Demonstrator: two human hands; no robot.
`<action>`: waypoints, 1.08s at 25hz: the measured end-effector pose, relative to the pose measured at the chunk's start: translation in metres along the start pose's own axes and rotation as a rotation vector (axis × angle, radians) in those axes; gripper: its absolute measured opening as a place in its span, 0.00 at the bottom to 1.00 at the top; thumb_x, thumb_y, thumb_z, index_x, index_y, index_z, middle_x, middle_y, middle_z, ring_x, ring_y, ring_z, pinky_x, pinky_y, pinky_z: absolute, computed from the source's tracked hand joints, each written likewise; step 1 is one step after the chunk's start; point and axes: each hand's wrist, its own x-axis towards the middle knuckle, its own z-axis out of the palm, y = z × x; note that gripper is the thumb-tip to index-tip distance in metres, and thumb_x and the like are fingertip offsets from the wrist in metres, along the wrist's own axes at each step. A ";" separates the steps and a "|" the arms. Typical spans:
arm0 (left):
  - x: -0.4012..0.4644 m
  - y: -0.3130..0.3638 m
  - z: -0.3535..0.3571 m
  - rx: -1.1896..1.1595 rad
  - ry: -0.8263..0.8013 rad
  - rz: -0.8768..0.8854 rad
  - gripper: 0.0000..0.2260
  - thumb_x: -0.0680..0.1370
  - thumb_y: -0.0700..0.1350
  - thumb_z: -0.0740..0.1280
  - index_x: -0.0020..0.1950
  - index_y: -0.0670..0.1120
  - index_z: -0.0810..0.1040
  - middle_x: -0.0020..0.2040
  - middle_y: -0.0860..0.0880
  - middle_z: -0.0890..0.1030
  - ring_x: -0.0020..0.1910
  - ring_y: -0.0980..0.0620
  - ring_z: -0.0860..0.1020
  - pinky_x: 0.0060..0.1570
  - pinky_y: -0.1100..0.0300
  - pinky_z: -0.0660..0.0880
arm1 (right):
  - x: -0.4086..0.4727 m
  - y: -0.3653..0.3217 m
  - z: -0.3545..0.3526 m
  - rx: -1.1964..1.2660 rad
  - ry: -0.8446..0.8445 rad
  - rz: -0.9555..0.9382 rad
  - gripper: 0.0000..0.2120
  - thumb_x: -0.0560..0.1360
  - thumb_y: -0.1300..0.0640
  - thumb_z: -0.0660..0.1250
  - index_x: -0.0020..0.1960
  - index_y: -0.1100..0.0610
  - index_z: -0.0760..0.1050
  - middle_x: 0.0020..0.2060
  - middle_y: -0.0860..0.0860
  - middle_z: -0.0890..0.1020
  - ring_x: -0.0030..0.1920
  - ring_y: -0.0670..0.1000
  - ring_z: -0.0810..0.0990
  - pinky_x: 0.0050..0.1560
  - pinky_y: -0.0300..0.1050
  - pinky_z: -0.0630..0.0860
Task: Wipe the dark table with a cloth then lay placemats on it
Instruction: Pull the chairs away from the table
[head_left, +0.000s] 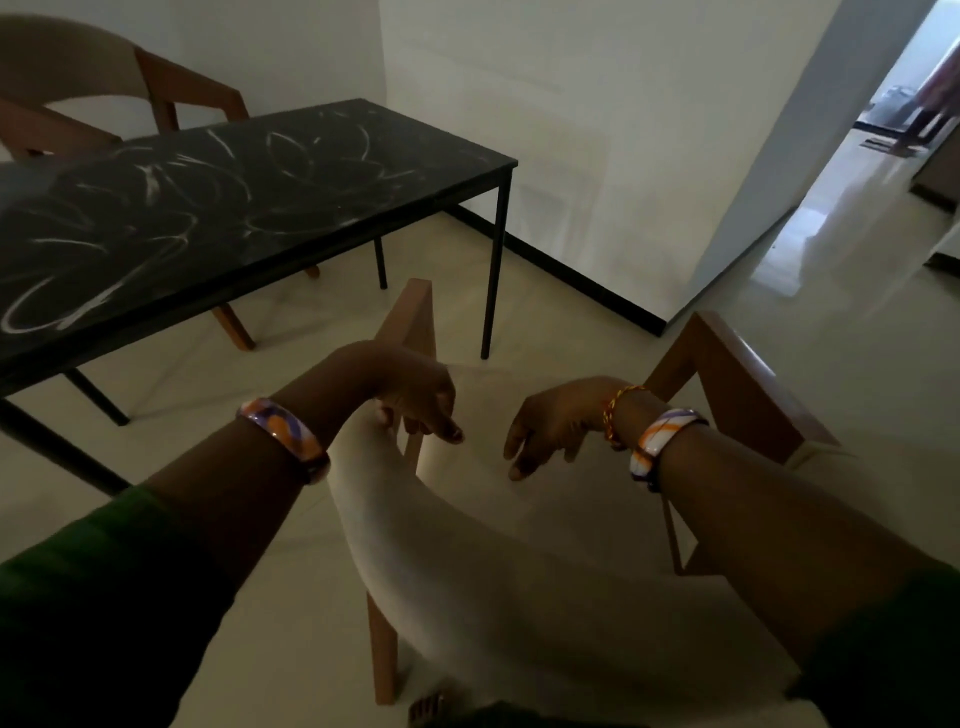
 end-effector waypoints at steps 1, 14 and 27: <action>0.000 0.005 0.000 -0.007 -0.001 -0.031 0.20 0.77 0.54 0.62 0.66 0.45 0.71 0.61 0.45 0.76 0.56 0.50 0.76 0.55 0.55 0.75 | 0.003 0.009 -0.005 -0.039 0.047 -0.009 0.24 0.76 0.50 0.67 0.68 0.58 0.71 0.63 0.55 0.75 0.53 0.49 0.73 0.50 0.43 0.75; 0.002 0.219 0.049 -0.524 0.127 -0.300 0.19 0.79 0.52 0.59 0.67 0.44 0.69 0.63 0.45 0.74 0.59 0.49 0.74 0.61 0.53 0.71 | -0.097 0.201 0.027 -0.196 0.023 -0.277 0.23 0.77 0.43 0.62 0.66 0.55 0.72 0.55 0.50 0.76 0.54 0.50 0.75 0.54 0.46 0.74; -0.034 0.248 0.141 -0.790 1.134 -1.003 0.18 0.76 0.54 0.63 0.64 0.51 0.73 0.74 0.45 0.56 0.72 0.38 0.52 0.68 0.37 0.55 | -0.130 0.250 0.116 -0.025 0.938 -0.578 0.28 0.81 0.42 0.49 0.44 0.60 0.81 0.41 0.58 0.83 0.43 0.57 0.80 0.45 0.46 0.69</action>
